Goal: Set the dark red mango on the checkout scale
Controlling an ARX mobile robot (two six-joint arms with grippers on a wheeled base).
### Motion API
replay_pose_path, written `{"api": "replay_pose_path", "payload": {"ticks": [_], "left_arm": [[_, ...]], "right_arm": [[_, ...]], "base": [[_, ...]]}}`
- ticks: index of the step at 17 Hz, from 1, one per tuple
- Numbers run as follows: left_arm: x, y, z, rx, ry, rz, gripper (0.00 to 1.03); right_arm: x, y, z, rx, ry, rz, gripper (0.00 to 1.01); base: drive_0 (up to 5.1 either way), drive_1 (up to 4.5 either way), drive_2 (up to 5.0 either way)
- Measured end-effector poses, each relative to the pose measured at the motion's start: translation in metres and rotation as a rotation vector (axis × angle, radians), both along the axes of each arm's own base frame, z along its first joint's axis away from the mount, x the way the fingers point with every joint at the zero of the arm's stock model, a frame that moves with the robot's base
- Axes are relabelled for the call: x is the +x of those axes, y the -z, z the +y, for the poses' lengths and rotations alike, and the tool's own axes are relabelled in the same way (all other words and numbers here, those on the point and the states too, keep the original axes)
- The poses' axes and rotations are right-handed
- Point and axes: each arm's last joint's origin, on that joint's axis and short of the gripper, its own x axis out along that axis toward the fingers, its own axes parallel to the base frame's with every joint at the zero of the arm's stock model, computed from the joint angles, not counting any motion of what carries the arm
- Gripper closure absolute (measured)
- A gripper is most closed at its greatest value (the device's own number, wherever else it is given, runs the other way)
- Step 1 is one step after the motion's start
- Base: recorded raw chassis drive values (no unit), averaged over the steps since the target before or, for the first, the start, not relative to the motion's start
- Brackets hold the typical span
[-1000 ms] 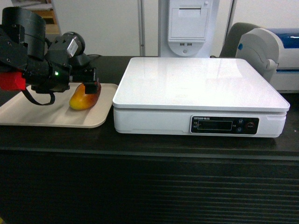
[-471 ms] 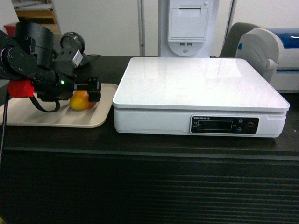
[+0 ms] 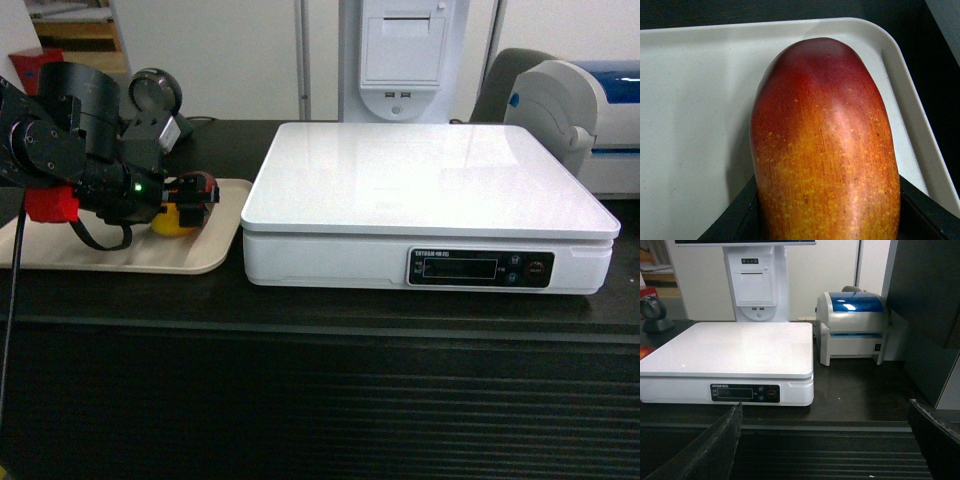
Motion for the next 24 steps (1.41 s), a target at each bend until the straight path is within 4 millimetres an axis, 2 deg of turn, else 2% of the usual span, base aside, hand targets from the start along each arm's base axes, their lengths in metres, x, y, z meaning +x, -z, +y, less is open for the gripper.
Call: {"api": "replay_pose_path", "payload": {"ticks": [1,2,3,6,7,9,12,13,17,21,24], "left_arm": [[-0.007,-0.006,0.000,0.005,-0.002,0.001,0.44],[-0.016,-0.027,-0.002,0.002,0.004,-0.050,0.45],[-0.018,-0.035,-0.004,0.001,0.008,-0.068,0.45],[-0.025,-0.076,-0.019,-0.003,0.034,-0.157,0.45],[-0.028,-0.096,-0.031,0.000,0.046,-0.201,0.45],[-0.033,-0.123,-0.056,-0.009,0.092,-0.257,0.45],[-0.040,-0.146,-0.096,-0.022,0.149,-0.303,0.45],[-0.045,-0.152,-0.138,-0.048,0.205,-0.279,0.45],[-0.048,-0.146,-0.178,-0.062,0.252,-0.250,0.45],[-0.054,-0.118,-0.231,-0.045,0.302,-0.151,0.45],[-0.055,-0.103,-0.258,-0.054,0.307,-0.102,0.45]], "right_arm": [[0.000,0.000,0.000,0.000,0.000,0.000,0.03],[0.000,0.000,0.000,0.000,0.000,0.000,0.03],[0.000,0.000,0.000,0.000,0.000,0.000,0.03],[0.000,0.000,0.000,0.000,0.000,0.000,0.03],[0.000,0.000,0.000,0.000,0.000,-0.001,0.03],[0.000,0.000,0.000,0.000,0.000,0.000,0.03],[0.000,0.000,0.000,0.000,0.000,0.000,0.03],[0.000,0.000,0.000,0.000,0.000,0.000,0.03],[0.000,0.000,0.000,0.000,0.000,0.000,0.03],[0.000,0.000,0.000,0.000,0.000,0.000,0.03],[0.000,0.000,0.000,0.000,0.000,0.000,0.03]], "base": [[0.0,0.00,0.0],[0.0,0.00,0.0],[0.0,0.00,0.0],[0.0,0.00,0.0],[0.0,0.00,0.0],[0.0,0.00,0.0],[0.0,0.00,0.0],[0.0,0.00,0.0],[0.0,0.00,0.0],[0.0,0.00,0.0],[0.0,0.00,0.0]]}}
